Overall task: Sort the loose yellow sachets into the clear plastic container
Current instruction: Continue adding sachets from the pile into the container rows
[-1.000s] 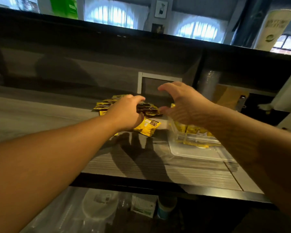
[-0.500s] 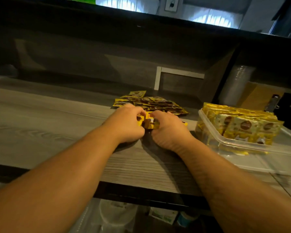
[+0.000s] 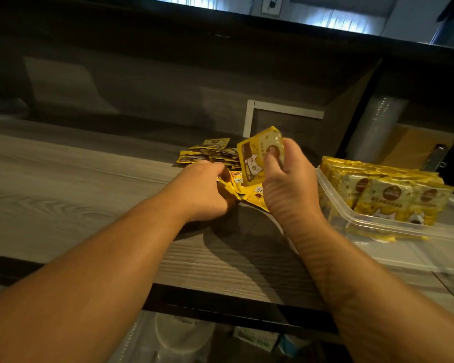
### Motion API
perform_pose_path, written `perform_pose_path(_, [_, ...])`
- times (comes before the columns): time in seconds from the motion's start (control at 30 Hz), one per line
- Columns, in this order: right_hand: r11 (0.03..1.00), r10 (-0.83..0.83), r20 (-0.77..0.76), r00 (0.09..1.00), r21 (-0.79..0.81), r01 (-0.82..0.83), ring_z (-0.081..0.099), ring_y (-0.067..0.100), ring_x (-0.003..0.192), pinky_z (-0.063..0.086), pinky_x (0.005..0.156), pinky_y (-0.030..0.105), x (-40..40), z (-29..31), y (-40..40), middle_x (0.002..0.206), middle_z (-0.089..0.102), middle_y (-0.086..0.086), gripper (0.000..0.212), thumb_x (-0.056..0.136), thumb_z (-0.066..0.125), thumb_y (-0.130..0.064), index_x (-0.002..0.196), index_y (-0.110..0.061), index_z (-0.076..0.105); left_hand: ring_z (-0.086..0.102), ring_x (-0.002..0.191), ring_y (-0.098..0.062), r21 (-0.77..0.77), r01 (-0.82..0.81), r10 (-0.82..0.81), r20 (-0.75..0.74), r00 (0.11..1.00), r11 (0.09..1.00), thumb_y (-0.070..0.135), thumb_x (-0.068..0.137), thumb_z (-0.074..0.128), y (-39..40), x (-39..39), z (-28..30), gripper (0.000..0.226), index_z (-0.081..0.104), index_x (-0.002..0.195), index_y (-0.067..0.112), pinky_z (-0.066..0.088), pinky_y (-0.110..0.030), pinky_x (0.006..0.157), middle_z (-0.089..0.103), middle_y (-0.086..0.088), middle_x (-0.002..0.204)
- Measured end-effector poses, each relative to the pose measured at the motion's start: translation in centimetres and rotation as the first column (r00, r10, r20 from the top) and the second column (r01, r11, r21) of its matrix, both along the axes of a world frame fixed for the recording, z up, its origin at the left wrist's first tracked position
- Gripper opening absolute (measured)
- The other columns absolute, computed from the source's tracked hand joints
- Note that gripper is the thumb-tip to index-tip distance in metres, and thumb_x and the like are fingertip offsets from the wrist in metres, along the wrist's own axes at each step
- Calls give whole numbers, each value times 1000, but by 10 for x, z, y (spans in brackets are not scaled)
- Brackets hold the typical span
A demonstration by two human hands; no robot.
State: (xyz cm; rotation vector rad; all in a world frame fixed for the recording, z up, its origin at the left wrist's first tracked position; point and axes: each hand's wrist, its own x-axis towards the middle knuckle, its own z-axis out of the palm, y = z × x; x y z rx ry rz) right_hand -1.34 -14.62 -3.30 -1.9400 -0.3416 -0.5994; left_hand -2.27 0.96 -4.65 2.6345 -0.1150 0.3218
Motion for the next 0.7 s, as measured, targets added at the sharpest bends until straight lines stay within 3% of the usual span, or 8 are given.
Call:
perform_pose_path(0.1, [990,63,-8,998,129,-62,68,12,90,60,73,44,-6,0,0,98,67,-10,13,101,44,-25,109,-32,52,55,114,-19,-5,-9,9,22,1000,1000,22,77,75,-1,-1,0,40,63,112,35,50,-34,90,58,3,121])
perform_pose_path(0.27, [967,107,-10,994,232,-101,71,16,86,61,61,39,-14,3,-1,102,68,-3,17,103,43,-21,116,-28,50,57,97,-10,-174,-23,38,85,996,985,25,92,65,-3,-8,6,17,67,107,32,47,-27,73,62,9,105])
perform_pose_path(0.37, [959,116,16,993,258,-116,71,15,87,61,64,40,-21,9,0,99,66,-7,19,102,44,-20,111,-36,48,60,97,-12,-288,6,58,213,975,958,29,100,56,-5,-11,5,20,69,114,27,51,-31,73,68,7,103])
perform_pose_path(0.47, [963,119,77,990,234,-134,69,11,88,61,70,42,-31,24,-4,94,65,-13,21,101,46,-20,104,-41,48,65,94,-12,-486,36,132,307,942,873,36,102,53,-11,-14,10,21,70,112,30,48,-28,70,70,10,97])
perform_pose_path(0.6, [956,107,127,986,261,-137,69,16,87,60,69,48,-41,49,-36,93,67,-9,25,100,47,-17,93,-41,52,62,96,-6,-643,60,209,333,920,763,31,104,48,-33,-23,32,16,64,106,35,55,-30,78,62,19,95])
perform_pose_path(0.7, [948,95,112,989,292,-124,72,16,85,62,67,45,-45,62,-75,94,68,-7,25,99,48,-13,95,-36,56,67,90,-15,-728,70,236,310,921,682,34,104,47,-62,-28,48,20,61,89,38,61,-34,65,64,12,94])
